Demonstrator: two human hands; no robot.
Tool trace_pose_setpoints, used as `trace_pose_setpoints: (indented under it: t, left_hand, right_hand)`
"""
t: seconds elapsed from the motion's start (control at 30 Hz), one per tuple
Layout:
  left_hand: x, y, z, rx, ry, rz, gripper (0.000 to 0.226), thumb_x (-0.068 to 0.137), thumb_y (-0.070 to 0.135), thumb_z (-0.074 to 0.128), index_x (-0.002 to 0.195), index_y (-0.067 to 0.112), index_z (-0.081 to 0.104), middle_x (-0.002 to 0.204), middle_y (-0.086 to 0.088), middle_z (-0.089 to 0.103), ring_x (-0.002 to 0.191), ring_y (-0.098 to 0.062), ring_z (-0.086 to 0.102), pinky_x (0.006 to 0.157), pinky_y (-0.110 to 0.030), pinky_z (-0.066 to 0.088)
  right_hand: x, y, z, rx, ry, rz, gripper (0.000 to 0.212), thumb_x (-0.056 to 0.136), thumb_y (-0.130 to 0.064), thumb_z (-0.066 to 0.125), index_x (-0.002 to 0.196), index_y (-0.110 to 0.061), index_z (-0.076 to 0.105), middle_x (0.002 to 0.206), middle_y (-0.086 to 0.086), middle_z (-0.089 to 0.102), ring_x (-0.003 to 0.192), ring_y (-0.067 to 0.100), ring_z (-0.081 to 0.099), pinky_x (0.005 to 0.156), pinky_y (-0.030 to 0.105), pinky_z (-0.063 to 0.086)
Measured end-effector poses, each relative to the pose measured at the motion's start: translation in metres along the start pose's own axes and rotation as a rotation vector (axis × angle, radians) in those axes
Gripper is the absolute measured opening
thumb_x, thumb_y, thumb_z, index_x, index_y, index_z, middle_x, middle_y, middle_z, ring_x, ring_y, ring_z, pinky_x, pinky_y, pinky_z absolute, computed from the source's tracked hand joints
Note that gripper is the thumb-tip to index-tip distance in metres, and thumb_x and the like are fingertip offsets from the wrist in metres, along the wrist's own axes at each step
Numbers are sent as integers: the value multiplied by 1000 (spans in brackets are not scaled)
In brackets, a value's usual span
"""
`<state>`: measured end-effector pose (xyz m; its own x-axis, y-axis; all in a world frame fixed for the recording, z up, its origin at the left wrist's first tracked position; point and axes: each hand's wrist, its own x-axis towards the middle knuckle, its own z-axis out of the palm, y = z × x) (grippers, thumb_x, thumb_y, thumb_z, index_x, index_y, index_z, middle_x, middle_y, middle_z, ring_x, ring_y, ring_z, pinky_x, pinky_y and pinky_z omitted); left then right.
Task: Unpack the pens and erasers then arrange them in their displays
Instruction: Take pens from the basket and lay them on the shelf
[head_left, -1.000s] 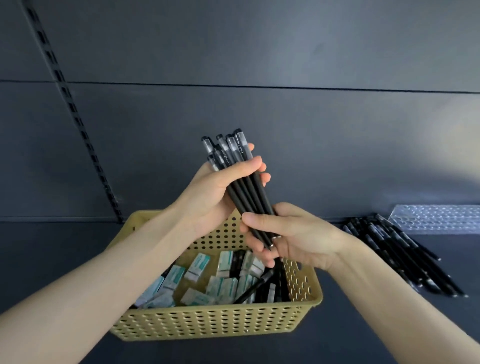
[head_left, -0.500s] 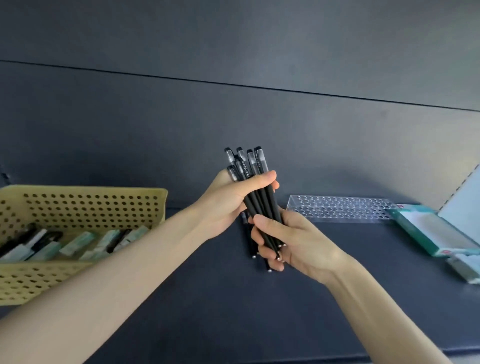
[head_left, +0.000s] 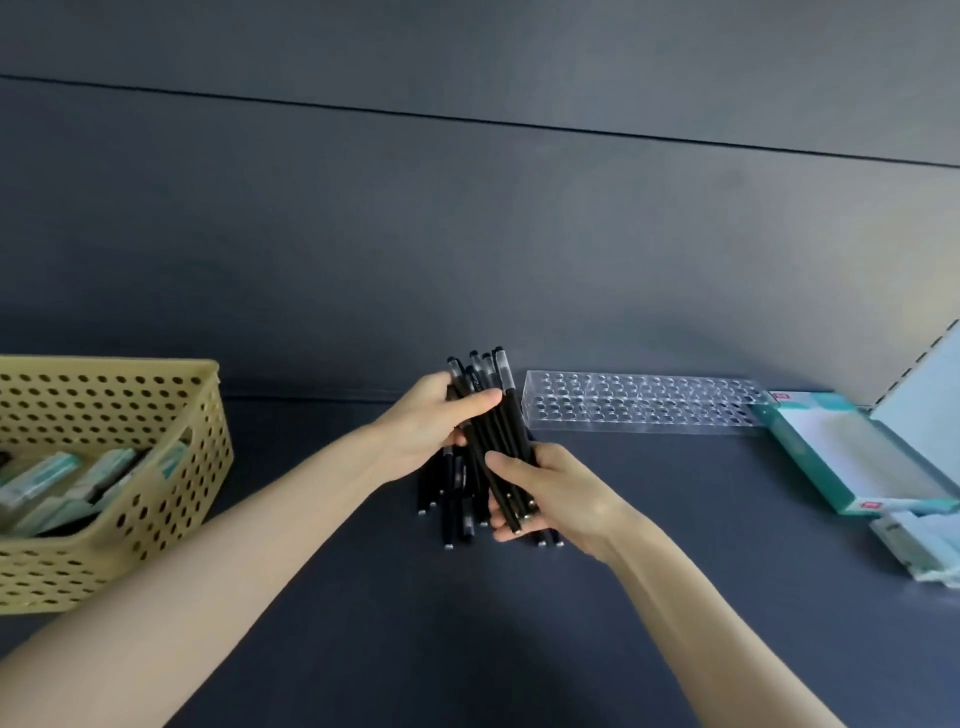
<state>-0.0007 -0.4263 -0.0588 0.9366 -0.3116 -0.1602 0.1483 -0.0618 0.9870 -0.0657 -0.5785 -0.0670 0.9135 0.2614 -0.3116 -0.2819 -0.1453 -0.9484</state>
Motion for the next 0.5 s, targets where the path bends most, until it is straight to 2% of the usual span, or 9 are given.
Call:
trace_pose_setpoints:
  t: [0.1, 0.2, 0.27, 0.33, 0.4, 0.5]
  left_hand:
    - [19, 0, -7, 51, -14, -25, 35, 90, 19, 64, 118, 0, 56, 120, -25, 60, 98, -28, 57, 75, -35, 41]
    - [34, -2, -16, 116, -64, -42, 34, 89, 20, 65, 117, 3, 57, 120, -20, 62, 96, -25, 59, 66, -27, 42]
    - [42, -3, -19, 202, -81, -55, 36, 88, 21, 67, 115, -1, 58, 106, -17, 63, 82, -17, 56, 57, -22, 40]
    - [48, -4, -19, 321, -57, -59, 42, 85, 22, 70, 109, -9, 57, 88, -14, 53, 71, -18, 48, 52, -23, 38]
    - [53, -7, -18, 441, -6, -59, 37, 81, 25, 75, 96, -4, 59, 76, -9, 43, 60, -17, 44, 50, -22, 38]
    - [53, -12, -18, 594, 96, -29, 39, 73, 28, 81, 77, 7, 49, 66, -4, 45, 51, -14, 50, 54, -26, 40]
  right_hand:
    - [17, -4, -3, -220, 65, 1, 33, 94, -34, 53, 99, -3, 63, 74, 3, 58, 63, 12, 55, 57, 18, 45]
    - [30, -5, -6, -374, 127, 5, 43, 90, -41, 54, 91, 2, 61, 59, -5, 47, 53, 9, 45, 53, 18, 38]
    - [34, -6, -6, -483, 181, -23, 35, 89, -41, 55, 81, -8, 59, 54, -10, 50, 50, 8, 47, 50, 18, 39]
    - [38, -5, -7, -653, 273, -85, 30, 90, -42, 53, 87, -12, 53, 63, -5, 58, 58, 14, 55, 52, 23, 41]
    - [39, -3, -7, -838, 342, -108, 36, 91, -44, 50, 95, -9, 48, 73, 4, 61, 70, 26, 60, 57, 32, 45]
    - [37, 6, -11, -1009, 402, -155, 36, 94, -45, 44, 95, -10, 49, 78, 5, 59, 81, 31, 60, 61, 33, 41]
